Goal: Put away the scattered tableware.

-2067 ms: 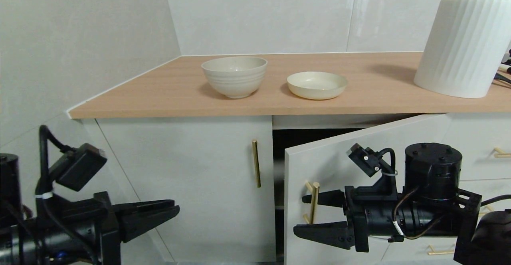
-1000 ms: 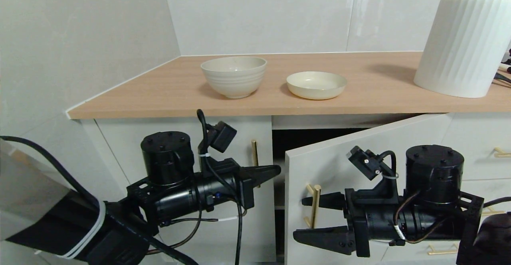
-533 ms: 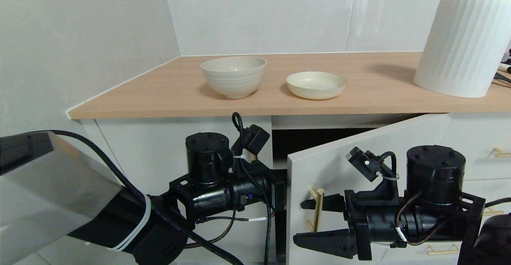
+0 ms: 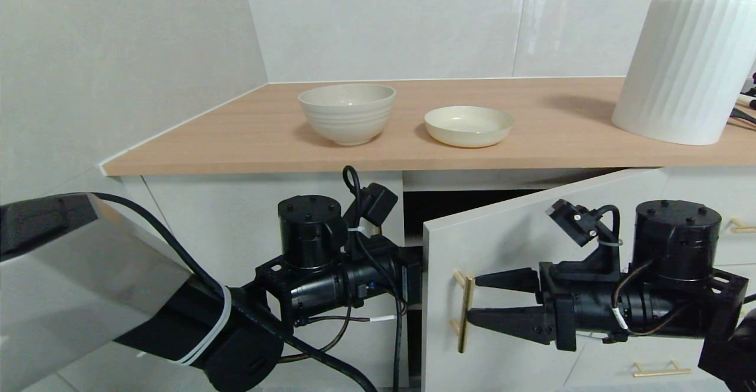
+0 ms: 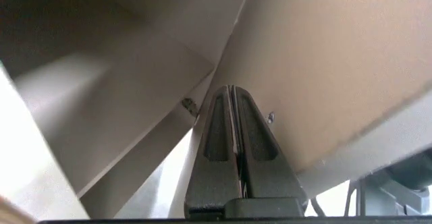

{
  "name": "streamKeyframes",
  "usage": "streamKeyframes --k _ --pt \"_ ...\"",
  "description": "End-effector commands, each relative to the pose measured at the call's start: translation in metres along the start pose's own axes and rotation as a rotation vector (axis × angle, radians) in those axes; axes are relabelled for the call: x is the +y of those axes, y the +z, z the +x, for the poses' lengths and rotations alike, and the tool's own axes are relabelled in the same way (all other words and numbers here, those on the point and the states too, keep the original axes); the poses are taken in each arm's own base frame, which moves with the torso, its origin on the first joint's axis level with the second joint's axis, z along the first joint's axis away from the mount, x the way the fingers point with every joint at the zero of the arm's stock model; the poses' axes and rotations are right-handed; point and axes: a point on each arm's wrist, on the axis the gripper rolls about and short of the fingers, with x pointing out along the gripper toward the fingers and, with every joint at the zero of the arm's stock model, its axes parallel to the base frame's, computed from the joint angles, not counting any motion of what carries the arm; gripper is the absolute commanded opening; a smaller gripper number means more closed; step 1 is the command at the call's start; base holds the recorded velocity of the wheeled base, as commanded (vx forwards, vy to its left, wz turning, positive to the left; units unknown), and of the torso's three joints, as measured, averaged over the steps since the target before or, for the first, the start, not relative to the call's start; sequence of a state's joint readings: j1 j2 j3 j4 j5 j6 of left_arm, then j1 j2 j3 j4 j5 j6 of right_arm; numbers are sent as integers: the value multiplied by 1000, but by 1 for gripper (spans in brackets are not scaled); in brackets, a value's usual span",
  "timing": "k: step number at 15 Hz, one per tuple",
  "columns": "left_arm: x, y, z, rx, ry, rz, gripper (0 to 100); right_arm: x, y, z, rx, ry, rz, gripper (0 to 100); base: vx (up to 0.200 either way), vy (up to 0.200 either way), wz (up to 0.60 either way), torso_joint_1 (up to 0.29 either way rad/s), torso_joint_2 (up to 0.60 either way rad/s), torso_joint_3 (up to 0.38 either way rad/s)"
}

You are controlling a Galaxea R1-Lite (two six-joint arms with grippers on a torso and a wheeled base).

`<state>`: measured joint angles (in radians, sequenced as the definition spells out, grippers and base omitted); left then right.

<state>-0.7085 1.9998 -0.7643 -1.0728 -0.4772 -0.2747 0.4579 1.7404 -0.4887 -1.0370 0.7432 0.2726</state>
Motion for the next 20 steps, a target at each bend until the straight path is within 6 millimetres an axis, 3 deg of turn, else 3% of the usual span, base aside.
streamKeyframes --k 1,5,8,11,15,20 --pt "-3 4 -2 -6 -19 5 0 -3 3 -16 -39 -61 -13 100 0 0 0 0 0 0" --pt "-3 3 -2 -5 -19 2 0 35 -16 -56 -43 -57 -22 100 0 0 0 0 0 0" --pt "-5 7 -4 -15 -22 -24 0 46 -31 -70 -27 -60 -6 100 0 0 0 0 0 0" --pt "-11 4 -4 -3 -36 -34 0 49 -43 -74 6 -61 22 100 0 0 0 0 0 0" --pt "-17 4 -6 -2 -48 -31 0 54 -40 -77 -14 -48 -1 100 0 0 0 0 0 0" --pt "-16 2 -4 7 -49 -35 0 54 -41 -76 -9 -49 3 100 -200 0 0 3 3 1"
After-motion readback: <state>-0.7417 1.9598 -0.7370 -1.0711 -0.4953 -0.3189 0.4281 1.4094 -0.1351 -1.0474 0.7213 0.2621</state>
